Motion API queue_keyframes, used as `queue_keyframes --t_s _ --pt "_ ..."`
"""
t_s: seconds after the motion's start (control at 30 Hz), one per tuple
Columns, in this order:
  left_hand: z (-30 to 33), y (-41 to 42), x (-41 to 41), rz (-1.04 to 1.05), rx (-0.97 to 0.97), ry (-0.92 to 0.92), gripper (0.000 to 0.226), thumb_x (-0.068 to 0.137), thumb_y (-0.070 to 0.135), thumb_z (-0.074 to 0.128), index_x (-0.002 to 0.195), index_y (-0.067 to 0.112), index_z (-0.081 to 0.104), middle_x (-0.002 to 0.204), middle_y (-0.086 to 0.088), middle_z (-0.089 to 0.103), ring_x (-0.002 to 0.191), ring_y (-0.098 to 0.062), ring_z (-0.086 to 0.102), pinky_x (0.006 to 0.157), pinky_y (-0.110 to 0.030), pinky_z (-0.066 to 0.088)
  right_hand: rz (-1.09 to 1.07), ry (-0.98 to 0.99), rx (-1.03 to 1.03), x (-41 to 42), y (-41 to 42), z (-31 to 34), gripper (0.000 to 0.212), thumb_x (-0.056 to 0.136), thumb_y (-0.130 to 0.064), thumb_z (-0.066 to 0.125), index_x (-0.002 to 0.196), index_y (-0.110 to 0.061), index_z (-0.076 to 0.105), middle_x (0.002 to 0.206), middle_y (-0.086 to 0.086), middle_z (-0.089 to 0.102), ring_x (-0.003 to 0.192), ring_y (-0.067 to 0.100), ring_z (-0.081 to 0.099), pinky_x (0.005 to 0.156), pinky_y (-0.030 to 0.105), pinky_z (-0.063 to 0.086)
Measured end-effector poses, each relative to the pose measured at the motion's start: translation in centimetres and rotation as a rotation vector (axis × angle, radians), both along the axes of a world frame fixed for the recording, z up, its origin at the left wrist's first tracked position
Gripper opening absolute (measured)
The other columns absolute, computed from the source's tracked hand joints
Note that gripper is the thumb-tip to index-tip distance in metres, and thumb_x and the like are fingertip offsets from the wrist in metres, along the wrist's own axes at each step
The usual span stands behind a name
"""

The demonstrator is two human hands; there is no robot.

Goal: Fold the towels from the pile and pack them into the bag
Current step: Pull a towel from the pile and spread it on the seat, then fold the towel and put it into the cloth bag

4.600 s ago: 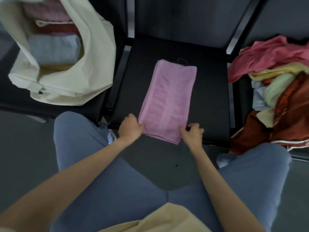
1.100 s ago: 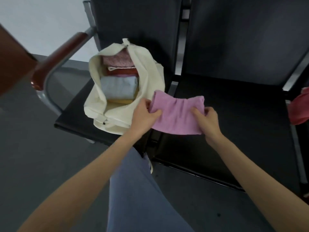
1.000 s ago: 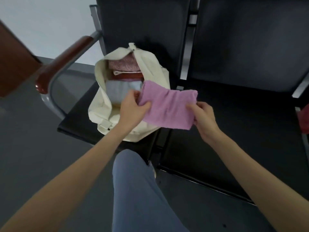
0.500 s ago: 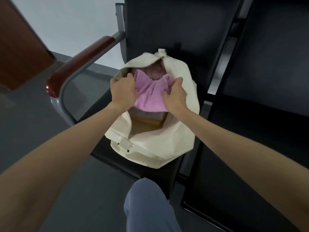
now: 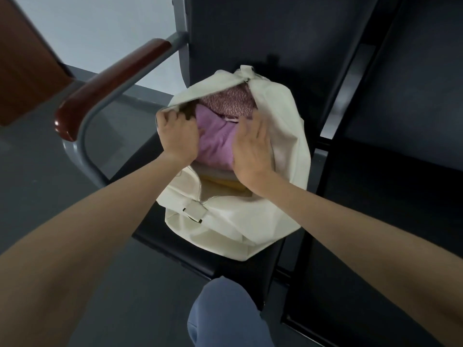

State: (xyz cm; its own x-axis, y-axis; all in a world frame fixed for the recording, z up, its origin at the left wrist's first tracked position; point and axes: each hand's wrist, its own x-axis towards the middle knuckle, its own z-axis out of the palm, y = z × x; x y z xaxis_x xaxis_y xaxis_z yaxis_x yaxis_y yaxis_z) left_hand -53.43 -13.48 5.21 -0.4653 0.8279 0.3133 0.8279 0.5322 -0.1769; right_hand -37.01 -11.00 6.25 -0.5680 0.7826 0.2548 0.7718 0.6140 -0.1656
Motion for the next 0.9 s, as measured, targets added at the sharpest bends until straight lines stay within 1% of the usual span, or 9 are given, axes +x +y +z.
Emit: queue_keyframes --t_s 0.07,0.17,0.3,0.33,0.4,0.5,0.67,0.77,0.9 --pt "0.4 -0.1 -0.4 0.007 -0.037 0.036 0.036 0.094 0.041 0.051 0.103 0.010 0.069 0.108 -0.018 0.064 0.112 -0.035 0.049 0.102 -0.043 0.027 0.159 -0.081 0.095 -0.2 0.1 0.2 0.058 0.086 -0.005 0.054 0.141 -0.006 0.034 0.151 0.021 0.023 0.138 0.038 0.026 0.113 0.046 0.022" --pt "2.0 -0.6 -0.8 0.023 -0.135 0.152 0.052 0.095 0.052 0.044 0.114 0.007 0.062 0.117 -0.018 0.059 0.114 -0.034 0.048 0.102 -0.038 0.028 0.346 -0.292 -0.031 -0.9 0.9 -0.2 0.056 0.089 -0.014 0.051 0.142 -0.017 0.034 0.149 0.011 0.035 0.131 0.035 0.037 0.112 0.048 0.020" --pt "4.2 -1.7 -1.6 -0.040 -0.212 0.209 0.031 0.093 0.022 0.046 0.109 0.003 0.064 0.116 -0.016 0.060 0.115 -0.032 0.049 0.100 -0.032 0.028 0.429 -0.530 -0.198 -1.8 1.8 -0.4 0.058 0.095 -0.020 0.045 0.149 -0.022 0.026 0.155 0.013 0.025 0.138 0.037 0.028 0.113 0.048 0.022" --pt "4.7 -2.0 -1.5 -0.055 -0.235 0.216 0.028 0.090 0.017 0.048 0.107 0.003 0.065 0.115 -0.016 0.060 0.114 -0.032 0.050 0.099 -0.032 0.029 0.442 -0.537 -0.245 -2.0 1.8 -0.1 0.056 0.095 -0.018 0.044 0.149 -0.020 0.028 0.155 0.014 0.026 0.138 0.037 0.028 0.113 0.048 0.023" --pt "5.5 -2.6 -0.9 -0.080 -0.270 0.201 0.027 0.084 0.015 0.051 0.104 0.004 0.066 0.113 -0.016 0.060 0.112 -0.032 0.051 0.098 -0.034 0.029 0.447 -0.468 -0.340 -1.7 1.6 0.9 0.046 0.096 -0.015 0.044 0.142 -0.012 0.041 0.145 0.018 0.040 0.132 0.038 0.037 0.108 0.045 0.031" --pt "6.0 -3.5 0.4 -0.160 -0.284 0.139 0.030 0.081 0.019 0.056 0.107 0.008 0.065 0.114 -0.017 0.060 0.113 -0.034 0.051 0.103 -0.036 0.027 0.486 -0.432 -0.285 0.4 1.0 2.3 0.043 0.094 -0.011 0.046 0.137 -0.010 0.046 0.135 0.016 0.049 0.126 0.034 0.045 0.102 0.040 0.035" --pt "8.0 -4.3 4.9 -0.239 -0.319 0.001 0.039 0.086 0.031 0.059 0.120 0.011 0.059 0.121 -0.015 0.057 0.113 -0.034 0.053 0.098 -0.041 0.034 0.457 -0.417 -0.103 8.4 2.1 4.0 0.054 0.094 -0.012 0.043 0.146 -0.013 0.031 0.149 0.018 0.031 0.139 0.033 0.027 0.113 0.043 0.025" --pt "10.1 -3.3 9.1 -0.322 -0.247 -0.059 0.036 0.086 0.028 0.059 0.117 0.012 0.059 0.120 -0.015 0.059 0.112 -0.034 0.055 0.094 -0.042 0.042 0.335 -0.456 -0.127 15.1 3.5 5.7 0.059 0.097 -0.014 0.039 0.152 -0.012 0.017 0.156 0.018 0.016 0.145 0.032 0.011 0.118 0.042 0.016" --pt "13.0 -0.1 16.8 -0.429 -0.218 -0.024 0.041 0.084 0.028 0.058 0.122 0.012 0.057 0.116 -0.016 0.059 0.107 -0.037 0.055 0.087 -0.043 0.044 0.144 -0.425 -0.173 26.4 4.8 8.1 0.060 0.100 -0.019 0.039 0.153 -0.012 0.012 0.158 0.017 0.012 0.147 0.030 0.009 0.118 0.041 0.013"
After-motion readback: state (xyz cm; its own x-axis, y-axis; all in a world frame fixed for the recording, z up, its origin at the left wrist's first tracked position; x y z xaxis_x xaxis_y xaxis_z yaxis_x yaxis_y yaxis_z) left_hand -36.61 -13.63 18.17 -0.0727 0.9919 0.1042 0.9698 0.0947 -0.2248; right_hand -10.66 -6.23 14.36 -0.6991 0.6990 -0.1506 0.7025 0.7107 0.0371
